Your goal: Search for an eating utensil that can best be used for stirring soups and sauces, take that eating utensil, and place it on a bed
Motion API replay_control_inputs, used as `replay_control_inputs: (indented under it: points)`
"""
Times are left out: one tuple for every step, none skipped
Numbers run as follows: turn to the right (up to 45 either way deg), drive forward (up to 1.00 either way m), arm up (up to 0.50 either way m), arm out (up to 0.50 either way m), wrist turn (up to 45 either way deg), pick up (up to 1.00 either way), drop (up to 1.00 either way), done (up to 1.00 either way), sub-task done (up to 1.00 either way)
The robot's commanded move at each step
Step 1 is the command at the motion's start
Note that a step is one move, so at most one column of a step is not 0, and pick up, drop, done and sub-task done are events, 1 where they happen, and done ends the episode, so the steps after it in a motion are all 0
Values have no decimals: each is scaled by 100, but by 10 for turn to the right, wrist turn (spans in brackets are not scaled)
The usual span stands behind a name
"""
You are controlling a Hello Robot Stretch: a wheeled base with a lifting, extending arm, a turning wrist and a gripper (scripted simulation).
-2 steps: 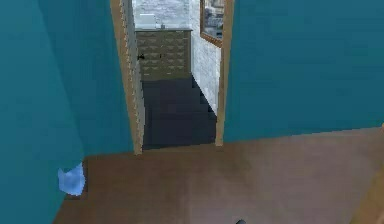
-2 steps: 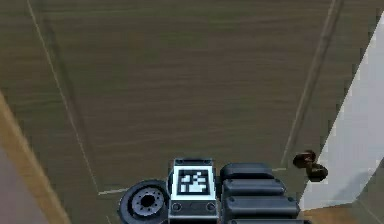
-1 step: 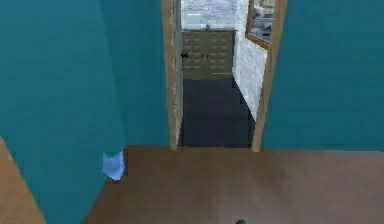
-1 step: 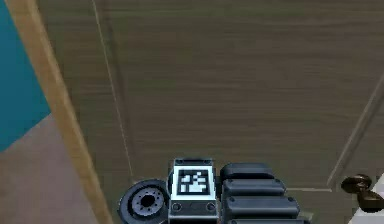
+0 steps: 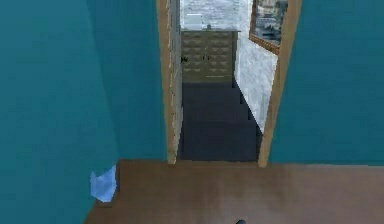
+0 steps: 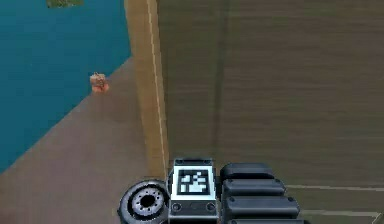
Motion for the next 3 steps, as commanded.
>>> replay_control_inputs:
  points:
    - [90,0,0,0,0,0,0,0,0]
    - [0,100,0,0,0,0,0,0,0]
    - [0,100,0,0,0,0,0,0,0]
